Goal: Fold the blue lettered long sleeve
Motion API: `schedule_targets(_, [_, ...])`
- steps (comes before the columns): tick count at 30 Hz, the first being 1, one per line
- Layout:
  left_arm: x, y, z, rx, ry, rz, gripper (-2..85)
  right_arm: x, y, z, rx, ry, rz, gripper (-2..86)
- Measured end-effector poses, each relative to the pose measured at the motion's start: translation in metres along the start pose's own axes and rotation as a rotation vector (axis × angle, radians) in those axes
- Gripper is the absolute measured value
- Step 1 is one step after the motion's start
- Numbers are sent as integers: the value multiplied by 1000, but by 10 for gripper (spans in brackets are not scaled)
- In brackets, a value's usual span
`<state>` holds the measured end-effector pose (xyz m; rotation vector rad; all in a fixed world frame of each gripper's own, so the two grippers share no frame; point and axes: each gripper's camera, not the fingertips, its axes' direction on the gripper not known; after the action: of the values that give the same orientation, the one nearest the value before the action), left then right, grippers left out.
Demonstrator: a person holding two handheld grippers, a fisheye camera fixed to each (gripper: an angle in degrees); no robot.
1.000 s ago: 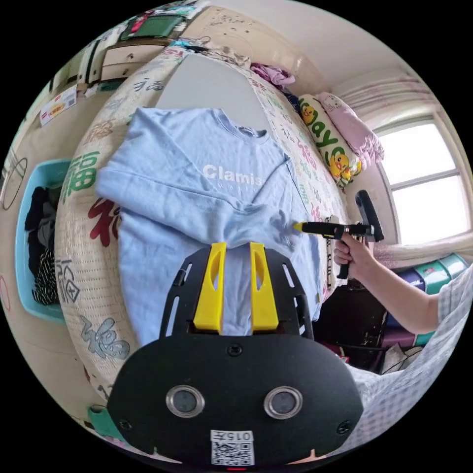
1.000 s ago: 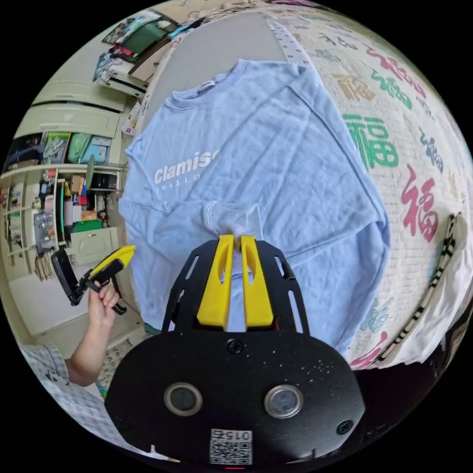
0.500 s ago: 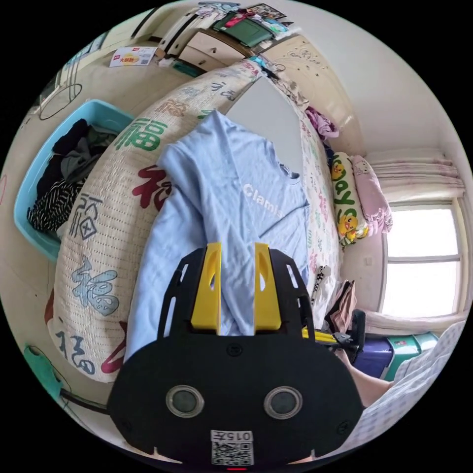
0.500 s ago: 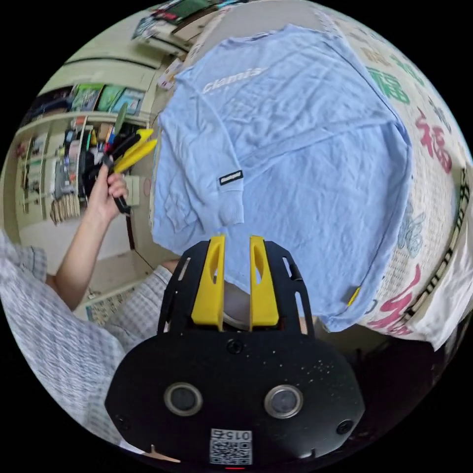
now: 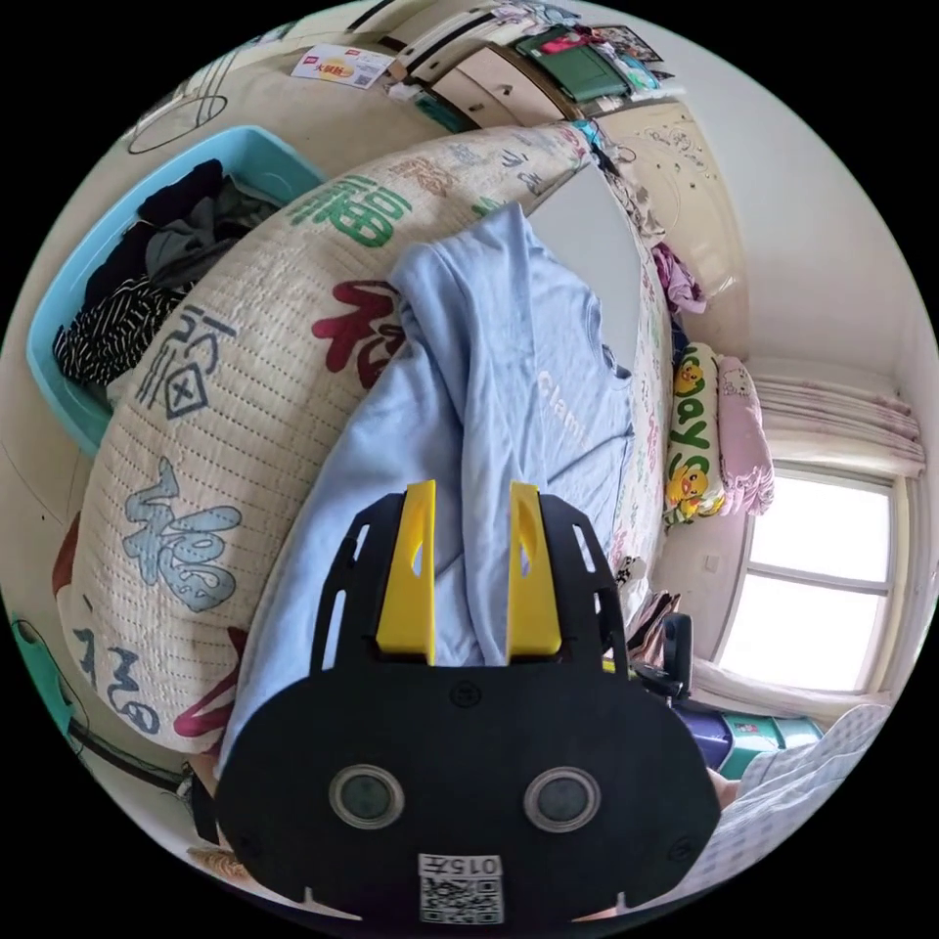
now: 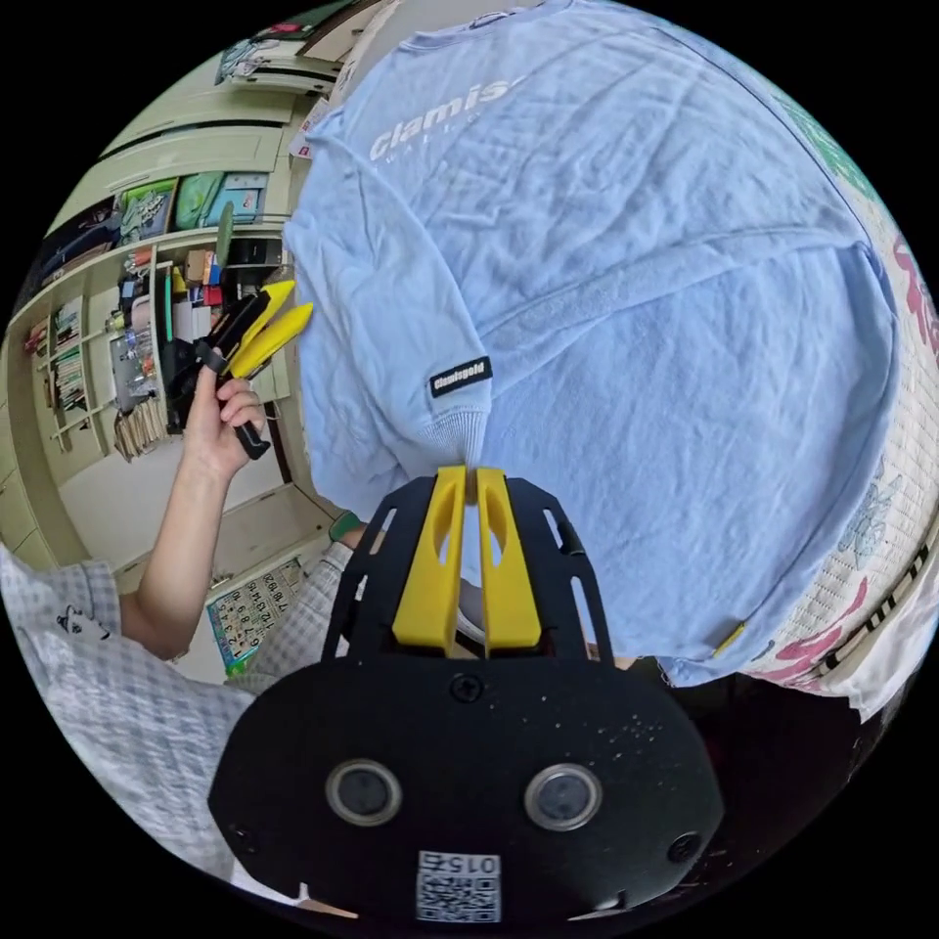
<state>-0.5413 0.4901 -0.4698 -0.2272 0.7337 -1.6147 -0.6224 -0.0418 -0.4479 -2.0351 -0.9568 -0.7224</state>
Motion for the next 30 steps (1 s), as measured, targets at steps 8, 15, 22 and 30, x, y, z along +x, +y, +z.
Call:
schedule_targets(8, [-70, -70, -53, 154, 180, -180, 129, -7, -11, -146, 37, 261, -38, 6])
schedule_targets(15, [-92, -100, -52, 114, 297, -247, 122, -23, -28, -191, -37, 437, -43, 5])
schedule_targets(22, [-129, -100, -85, 155, 323, -290, 59, -43, -23, -204, -22, 412, -6, 8])
schedule_targets(30, [-176, -77, -129, 284, 332, -336, 17, -27, -24, -179, -119, 446, 75, 37])
